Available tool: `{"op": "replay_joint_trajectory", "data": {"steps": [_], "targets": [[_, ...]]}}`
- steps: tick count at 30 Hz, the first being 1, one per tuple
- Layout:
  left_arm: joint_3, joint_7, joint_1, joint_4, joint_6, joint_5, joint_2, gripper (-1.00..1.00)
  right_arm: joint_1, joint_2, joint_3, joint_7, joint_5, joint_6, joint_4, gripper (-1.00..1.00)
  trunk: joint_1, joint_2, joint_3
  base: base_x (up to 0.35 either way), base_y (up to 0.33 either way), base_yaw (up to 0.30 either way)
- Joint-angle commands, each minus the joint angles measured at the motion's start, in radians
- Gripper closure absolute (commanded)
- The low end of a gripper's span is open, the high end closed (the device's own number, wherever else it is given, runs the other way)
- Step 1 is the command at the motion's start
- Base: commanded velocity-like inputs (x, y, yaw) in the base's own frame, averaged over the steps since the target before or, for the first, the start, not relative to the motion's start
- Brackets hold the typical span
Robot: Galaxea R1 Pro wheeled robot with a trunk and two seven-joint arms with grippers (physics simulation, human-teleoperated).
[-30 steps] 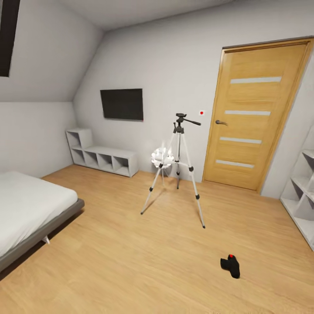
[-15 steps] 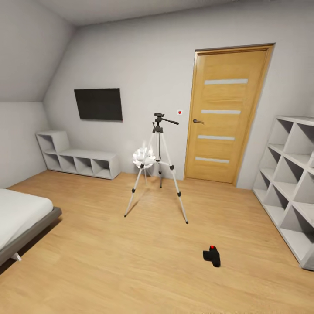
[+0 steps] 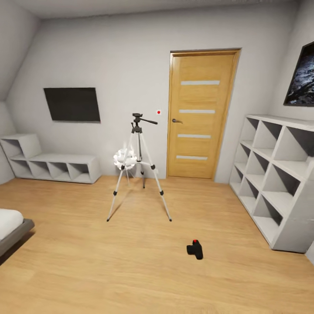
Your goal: Attach the digital camera to the camera tripod in the bedroom.
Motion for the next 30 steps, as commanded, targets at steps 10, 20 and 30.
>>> {"op": "replay_joint_trajectory", "data": {"steps": [10, 20, 30], "targets": [[0.001, -0.001, 0.000, 0.000, -0.002, 0.006, -0.009, -1.00, 0.000, 0.000, 0.001, -0.001, 0.000, -0.001, 0.000, -1.00, 0.000, 0.000, -0.001, 0.000, 0.000, -0.295], [0.001, -0.001, 0.000, 0.000, -0.002, 0.006, -0.011, -1.00, 0.000, 0.000, 0.002, 0.002, 0.002, 0.004, 0.000, -1.00, 0.000, 0.000, -0.001, 0.000, 0.000, -0.150], [0.001, -0.001, 0.000, 0.000, -0.003, 0.006, -0.011, -1.00, 0.000, -0.003, 0.005, 0.008, 0.004, 0.002, 0.000, -1.00, 0.000, 0.000, -0.001, 0.000, 0.000, -0.007]]}}
